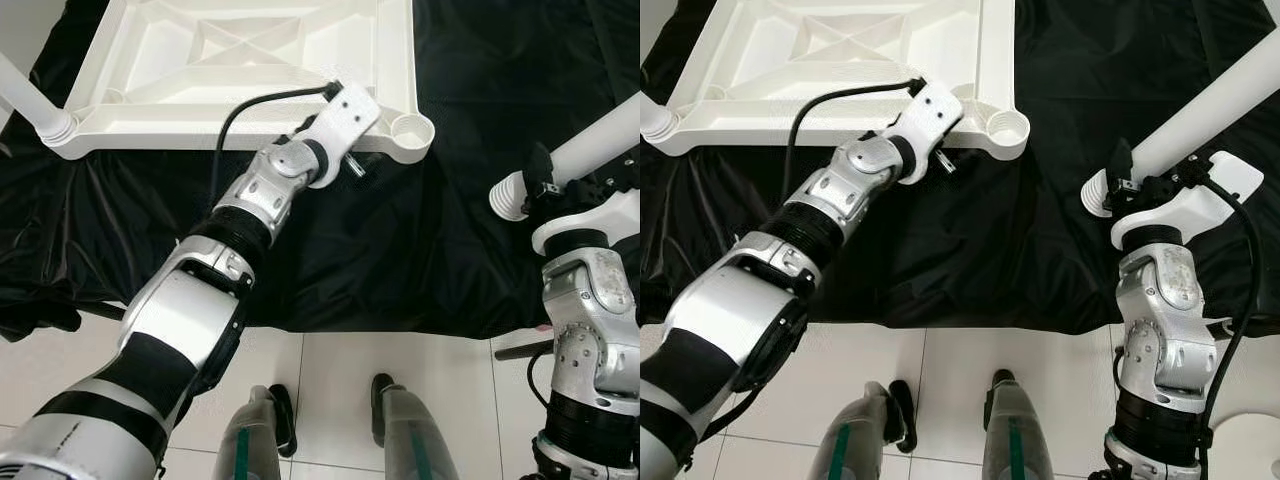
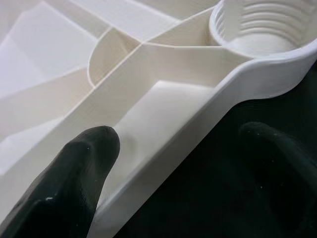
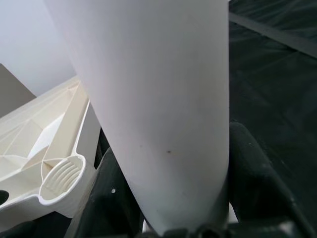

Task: Building children table

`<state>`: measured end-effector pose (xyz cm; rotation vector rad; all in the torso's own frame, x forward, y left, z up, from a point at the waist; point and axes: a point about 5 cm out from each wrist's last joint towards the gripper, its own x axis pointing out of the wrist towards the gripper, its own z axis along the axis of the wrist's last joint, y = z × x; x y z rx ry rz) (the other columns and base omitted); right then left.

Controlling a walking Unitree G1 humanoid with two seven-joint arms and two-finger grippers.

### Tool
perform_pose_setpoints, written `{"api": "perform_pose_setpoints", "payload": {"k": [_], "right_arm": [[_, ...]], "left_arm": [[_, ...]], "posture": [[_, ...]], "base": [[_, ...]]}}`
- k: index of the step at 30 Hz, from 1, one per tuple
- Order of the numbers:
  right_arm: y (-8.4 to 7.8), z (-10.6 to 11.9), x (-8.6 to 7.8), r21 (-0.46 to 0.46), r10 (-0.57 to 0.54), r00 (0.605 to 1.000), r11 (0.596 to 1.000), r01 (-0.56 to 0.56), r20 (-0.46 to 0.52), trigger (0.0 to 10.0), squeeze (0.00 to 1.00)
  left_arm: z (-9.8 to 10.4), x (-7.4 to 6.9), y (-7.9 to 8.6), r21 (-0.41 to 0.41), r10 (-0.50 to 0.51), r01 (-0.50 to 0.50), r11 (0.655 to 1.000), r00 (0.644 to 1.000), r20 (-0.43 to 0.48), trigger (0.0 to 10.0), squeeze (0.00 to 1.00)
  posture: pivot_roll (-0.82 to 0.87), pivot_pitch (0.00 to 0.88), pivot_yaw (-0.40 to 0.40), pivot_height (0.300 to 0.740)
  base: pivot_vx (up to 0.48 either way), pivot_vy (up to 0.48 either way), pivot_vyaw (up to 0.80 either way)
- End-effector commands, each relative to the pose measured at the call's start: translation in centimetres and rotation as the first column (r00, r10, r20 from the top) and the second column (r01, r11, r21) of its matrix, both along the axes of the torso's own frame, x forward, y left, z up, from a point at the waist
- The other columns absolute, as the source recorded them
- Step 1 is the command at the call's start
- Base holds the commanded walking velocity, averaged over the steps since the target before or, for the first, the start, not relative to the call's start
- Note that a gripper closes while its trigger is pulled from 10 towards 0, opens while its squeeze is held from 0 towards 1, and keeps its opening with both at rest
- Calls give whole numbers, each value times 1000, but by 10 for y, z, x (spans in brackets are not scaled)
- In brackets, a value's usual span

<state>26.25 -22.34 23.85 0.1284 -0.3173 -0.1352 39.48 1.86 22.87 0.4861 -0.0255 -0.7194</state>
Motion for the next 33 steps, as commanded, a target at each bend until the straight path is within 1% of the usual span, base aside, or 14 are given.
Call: {"api": "perform_pose_setpoints", "payload": {"k": [1, 2, 4, 5, 7, 8, 9, 10, 11, 20, 24, 27, 31, 33], "right_arm": [[1, 3, -4, -2, 2, 1000, 1000, -2, 11, 10000, 0], [1, 3, -4, -2, 2, 1000, 1000, -2, 11, 10000, 0], [-1, 5, -6, -9, -4, 1000, 1000, 4, 8, 10000, 0], [-2, 7, -6, -12, -7, 1000, 1000, 7, 7, 10000, 0], [-2, 7, -6, -12, -7, 1000, 1000, 7, 7, 10000, 0], [-3, 7, -7, -16, -9, 1000, 1000, 9, 6, 10000, 0], [-3, 7, -7, -16, -9, 1000, 1000, 9, 6, 10000, 0], [-4, 8, -7, -17, -10, 1000, 1000, 11, 4, 10000, 0], [-4, 8, -8, -20, -12, 1000, 1000, 12, 0, 10000, 0], [-7, 9, -7, -26, -26, 1000, 999, 26, -4, 10000, 0], [-7, 9, -7, -26, -27, 1000, 999, 26, -3, 10000, 0], [-8, 10, -5, -29, -28, 1000, 999, 28, 2, 10000, 0], [-8, 12, -3, -27, -30, 1000, 999, 30, 7, 10000, 0], [-8, 14, 0, -23, -23, 999, 999, 24, 24, 10000, 0]], "left_arm": [[-13, 3, 10, 53, 56, -55, 997, 998, -18, 10000, 0], [-13, 3, 10, 53, 56, -55, 997, 998, -18, 10000, 0], [-25, 4, 15, 131, 72, -65, 989, 996, -52, 10000, 0], [-30, 4, 17, 158, 73, -61, 986, 995, -72, 9137, 0], [-30, 4, 17, 158, 73, -61, 986, 995, -72, 9137, 0], [-34, 3, 18, 178, 68, -50, 983, 993, -93, 5098, 0], [-34, 3, 18, 178, 68, -50, 983, 993, -93, 5098, 0], [-36, 2, 18, 188, 53, -31, 982, 992, -115, 431, 0], [-39, 1, 17, 206, 20, 9, 978, 991, -136, 0, 0], [-50, -10, 16, 298, -150, 208, 932, 967, -207, 0, 0], [-52, -12, 16, 301, -170, 231, 925, 962, -214, 0, 0], [-62, -30, 12, 275, -272, 334, 902, 932, -241, 0, 0], [-68, -44, 10, 258, -329, 392, 883, 909, -257, 0, 0], [-73, -60, 8, 232, -377, 437, 869, 888, -262, 0, 0]], "posture": [[-226, 279, 126, 740], [-226, 279, 126, 740], [-234, 288, 128, 740], [-236, 289, 128, 740], [-236, 289, 128, 740], [-236, 292, 127, 740], [-236, 292, 127, 740], [-236, 292, 127, 740], [-234, 293, 128, 740], [-225, 283, 134, 740], [-225, 281, 136, 740], [-222, 270, 135, 740], [-216, 258, 134, 740], [-208, 245, 130, 740]], "base": [[0, 0, 0], [0, 0, 0], [0, 0, 0], [0, 0, 0], [0, 0, 0], [0, 0, 0], [0, 0, 0], [0, 0, 0], [0, 0, 0], [0, 0, 0], [0, 0, 0], [0, 0, 0], [0, 0, 0], [0, 0, 0]]}}
